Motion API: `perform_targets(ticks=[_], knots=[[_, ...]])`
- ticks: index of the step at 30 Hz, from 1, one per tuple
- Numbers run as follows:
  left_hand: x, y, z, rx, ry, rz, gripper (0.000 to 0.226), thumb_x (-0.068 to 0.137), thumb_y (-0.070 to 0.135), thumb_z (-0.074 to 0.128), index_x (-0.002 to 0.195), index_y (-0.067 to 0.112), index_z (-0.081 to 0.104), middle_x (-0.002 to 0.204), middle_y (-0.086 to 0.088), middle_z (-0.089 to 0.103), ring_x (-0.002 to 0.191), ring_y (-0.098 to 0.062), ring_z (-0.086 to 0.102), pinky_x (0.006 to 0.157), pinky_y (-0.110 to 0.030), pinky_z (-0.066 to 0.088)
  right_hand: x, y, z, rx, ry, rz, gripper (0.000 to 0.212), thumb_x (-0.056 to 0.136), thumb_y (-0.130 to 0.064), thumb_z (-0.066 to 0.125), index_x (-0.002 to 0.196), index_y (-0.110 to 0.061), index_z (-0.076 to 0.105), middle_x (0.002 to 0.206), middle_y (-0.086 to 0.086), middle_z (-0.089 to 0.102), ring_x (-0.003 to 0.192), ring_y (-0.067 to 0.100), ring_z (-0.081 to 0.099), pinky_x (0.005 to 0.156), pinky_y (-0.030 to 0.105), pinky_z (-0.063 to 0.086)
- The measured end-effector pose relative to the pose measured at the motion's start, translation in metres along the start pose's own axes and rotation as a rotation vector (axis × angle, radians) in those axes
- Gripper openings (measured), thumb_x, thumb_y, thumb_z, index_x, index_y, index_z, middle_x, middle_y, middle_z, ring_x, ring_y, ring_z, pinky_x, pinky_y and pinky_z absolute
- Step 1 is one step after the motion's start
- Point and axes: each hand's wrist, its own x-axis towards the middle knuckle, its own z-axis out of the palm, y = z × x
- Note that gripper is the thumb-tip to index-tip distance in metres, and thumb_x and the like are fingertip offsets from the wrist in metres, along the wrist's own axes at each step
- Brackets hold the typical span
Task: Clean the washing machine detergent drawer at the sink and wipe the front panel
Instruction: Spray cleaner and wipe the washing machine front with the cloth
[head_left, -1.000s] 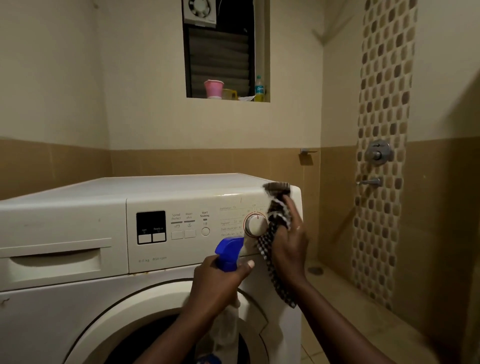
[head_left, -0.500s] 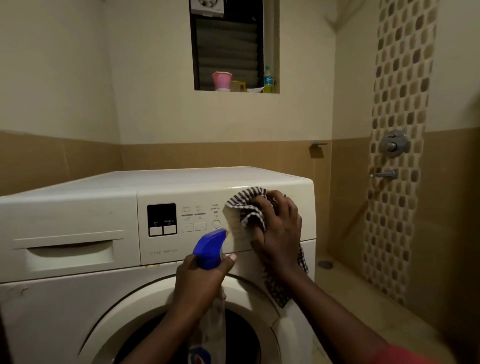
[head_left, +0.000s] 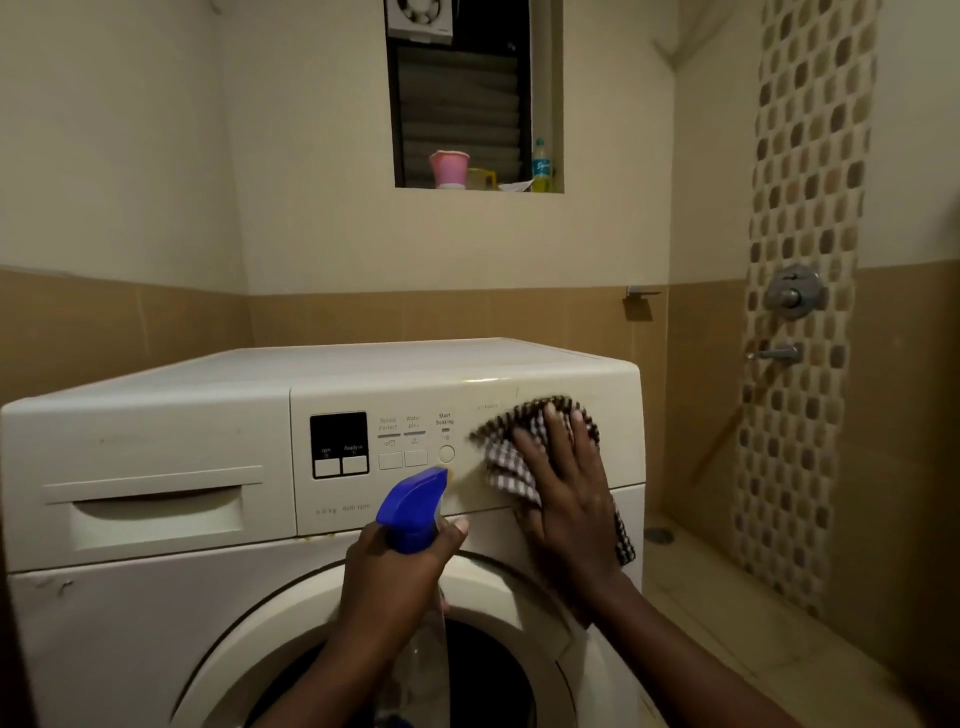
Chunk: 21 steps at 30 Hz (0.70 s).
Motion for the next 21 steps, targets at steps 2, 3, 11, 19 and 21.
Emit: perform_targets(ticks=[2, 3, 11, 19, 21], knots=[[0.001, 0.001, 0.000, -0.006, 0.001, 0.002, 0.023, 0.079, 0.023, 0.078, 0.080, 0.018, 0.056, 0.064, -0.007, 0.060, 0.041, -0.008, 0.059, 0.058, -0.029, 0.047, 0.020, -0.001, -0.008, 0.019, 0.004, 0.080, 0.065, 0.077, -0.027, 0.057, 0.139, -0.033, 0.039, 0.157, -0.001, 0.026, 0.147, 0.025, 0.015, 0.115, 0.050, 0.023], [0.001, 0.002, 0.000, -0.008, 0.007, 0.000, 0.023, 0.080, 0.023, 0.077, 0.080, 0.019, 0.054, 0.067, -0.007, 0.059, 0.040, -0.003, 0.059, 0.056, -0.026, 0.044, 0.023, -0.003, -0.010, 0.016, 0.016, 0.140, 0.057, 0.077, -0.032, 0.053, 0.133, -0.033, 0.043, 0.152, -0.001, 0.031, 0.144, 0.024, 0.020, 0.112, 0.050, 0.025], [-0.006, 0.003, -0.011, -0.006, -0.011, -0.020, 0.023, 0.081, 0.027, 0.075, 0.083, 0.021, 0.053, 0.063, -0.007, 0.061, 0.043, -0.009, 0.060, 0.052, -0.022, 0.040, 0.003, -0.055, 0.008, 0.205, 0.222, 0.666, 0.059, 0.084, -0.045, 0.033, 0.140, -0.027, 0.041, 0.149, 0.003, 0.034, 0.136, 0.025, 0.026, 0.109, 0.054, 0.027], [-0.007, 0.000, -0.016, -0.007, -0.015, -0.017, 0.023, 0.080, 0.026, 0.076, 0.081, 0.019, 0.054, 0.053, -0.007, 0.058, 0.036, -0.009, 0.056, 0.054, -0.024, 0.041, 0.013, -0.017, -0.004, -0.036, 0.038, 0.052, 0.039, 0.079, -0.039, 0.049, 0.116, -0.029, 0.051, 0.138, 0.005, 0.042, 0.133, 0.032, 0.033, 0.102, 0.044, 0.031], [-0.007, 0.001, -0.014, -0.018, -0.022, -0.020, 0.024, 0.079, 0.027, 0.076, 0.081, 0.020, 0.053, 0.055, -0.007, 0.059, 0.038, -0.011, 0.058, 0.056, -0.025, 0.043, 0.004, 0.001, -0.004, -0.065, 0.018, -0.062, 0.037, 0.080, -0.038, 0.051, 0.116, -0.029, 0.051, 0.142, 0.004, 0.041, 0.136, 0.032, 0.033, 0.102, 0.044, 0.032]])
